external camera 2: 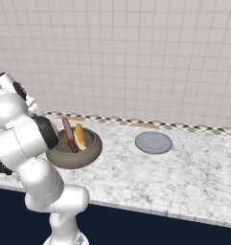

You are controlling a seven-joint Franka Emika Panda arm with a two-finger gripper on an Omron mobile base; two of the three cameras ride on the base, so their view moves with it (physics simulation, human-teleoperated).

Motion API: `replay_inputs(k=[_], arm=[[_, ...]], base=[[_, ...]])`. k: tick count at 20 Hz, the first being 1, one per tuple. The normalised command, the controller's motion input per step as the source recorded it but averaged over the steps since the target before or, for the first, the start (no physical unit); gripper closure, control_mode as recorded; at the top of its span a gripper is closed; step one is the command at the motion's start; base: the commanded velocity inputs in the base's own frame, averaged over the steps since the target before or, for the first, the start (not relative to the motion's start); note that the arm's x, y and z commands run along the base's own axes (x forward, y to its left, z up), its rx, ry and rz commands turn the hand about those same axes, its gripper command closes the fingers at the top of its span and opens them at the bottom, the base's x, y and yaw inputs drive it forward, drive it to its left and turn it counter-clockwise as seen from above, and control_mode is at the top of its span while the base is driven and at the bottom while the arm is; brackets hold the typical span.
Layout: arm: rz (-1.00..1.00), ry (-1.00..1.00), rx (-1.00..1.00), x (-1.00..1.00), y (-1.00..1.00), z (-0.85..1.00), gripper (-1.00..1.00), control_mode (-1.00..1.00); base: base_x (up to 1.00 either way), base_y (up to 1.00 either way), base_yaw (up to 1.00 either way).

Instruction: Place one bun and one sausage from the bowl on each plate.

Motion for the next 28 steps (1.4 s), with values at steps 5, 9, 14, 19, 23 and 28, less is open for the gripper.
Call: replay_inputs(k=[5,9,14,19,23,28], arm=[[0.03,0.00,0.00,-0.48,-1.00,0.58,-1.00,-1.00],[0.06,0.00,0.00,-0.06,-0.99,0.35,-1.00,-1.00],[0.26,0.03,0.00,0.35,-0.37,-0.04,-1.00,-1.00],[0.48,0.00,0.00,0.45,0.00,-0.30,-1.00,-1.00],[0.37,0.00,0.00,0.18,0.06,-0.37,-1.00,-1.00],[0.04,0.06,0.00,0.37,0.26,-0.19,-1.00,-1.00]], base=[[0.00,0.00,0.00],[0.00,0.00,0.00],[0.00,0.00,0.00],[0.00,0.00,0.00],[0.00,0.00,0.00],[0.00,0.00,0.00]])
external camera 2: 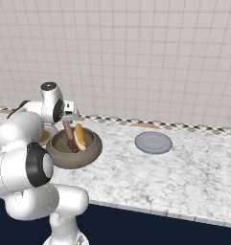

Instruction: Place one bun and one sausage from the bowl on each plate.

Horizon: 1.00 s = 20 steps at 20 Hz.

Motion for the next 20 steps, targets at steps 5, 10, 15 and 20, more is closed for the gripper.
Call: replay_inputs(k=[5,10,15,20], arm=[[0.00,0.04,0.00,0.42,0.18,-0.13,-1.00,-1.00],[0.00,0.01,-0.04,0.41,0.00,-0.16,-1.00,-1.00],[0.00,0.03,-0.02,0.02,-0.01,-0.34,-1.00,-1.00],[0.00,0.00,0.00,0.10,-0.10,-0.10,-1.00,-1.00]], base=[[0.00,0.00,0.00],[0.00,0.00,0.00],[0.00,0.00,0.00],[0.00,0.00,0.00]])
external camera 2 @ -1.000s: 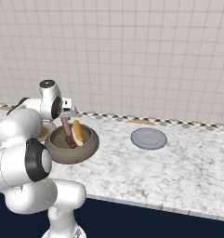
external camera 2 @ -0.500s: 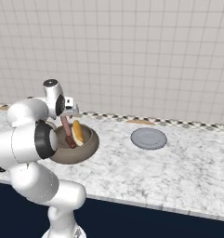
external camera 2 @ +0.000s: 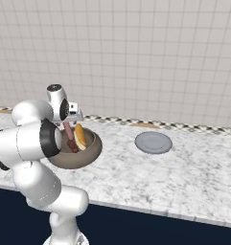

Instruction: Place one bun and one sausage from the bowl on each plate.

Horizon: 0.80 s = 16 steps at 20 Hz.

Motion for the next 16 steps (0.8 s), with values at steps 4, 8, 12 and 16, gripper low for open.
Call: replay_inputs(k=[4,8,12,16], arm=[[0.00,0.02,0.00,0.20,-0.01,-0.14,1.00,-1.00],[0.00,0.01,0.00,0.00,0.00,-0.09,1.00,-1.00],[0.00,0.00,0.00,-0.04,0.00,0.02,1.00,-1.00],[0.00,-0.03,0.00,-0.27,0.13,0.40,1.00,-1.00]], base=[[0.00,0.00,0.00],[0.00,0.00,0.00],[0.00,0.00,0.00],[0.00,0.00,0.00]])
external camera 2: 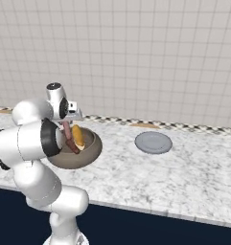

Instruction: Place one bun and one sausage from the bowl on each plate.

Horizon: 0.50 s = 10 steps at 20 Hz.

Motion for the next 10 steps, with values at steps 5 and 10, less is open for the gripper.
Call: replay_inputs(k=[5,10], arm=[[-0.06,-0.01,0.01,-0.43,0.55,0.61,1.00,-1.00],[-0.17,0.08,0.03,-0.14,0.57,0.19,1.00,-1.00]], base=[[0.00,0.00,0.00],[0.00,0.00,0.00]])
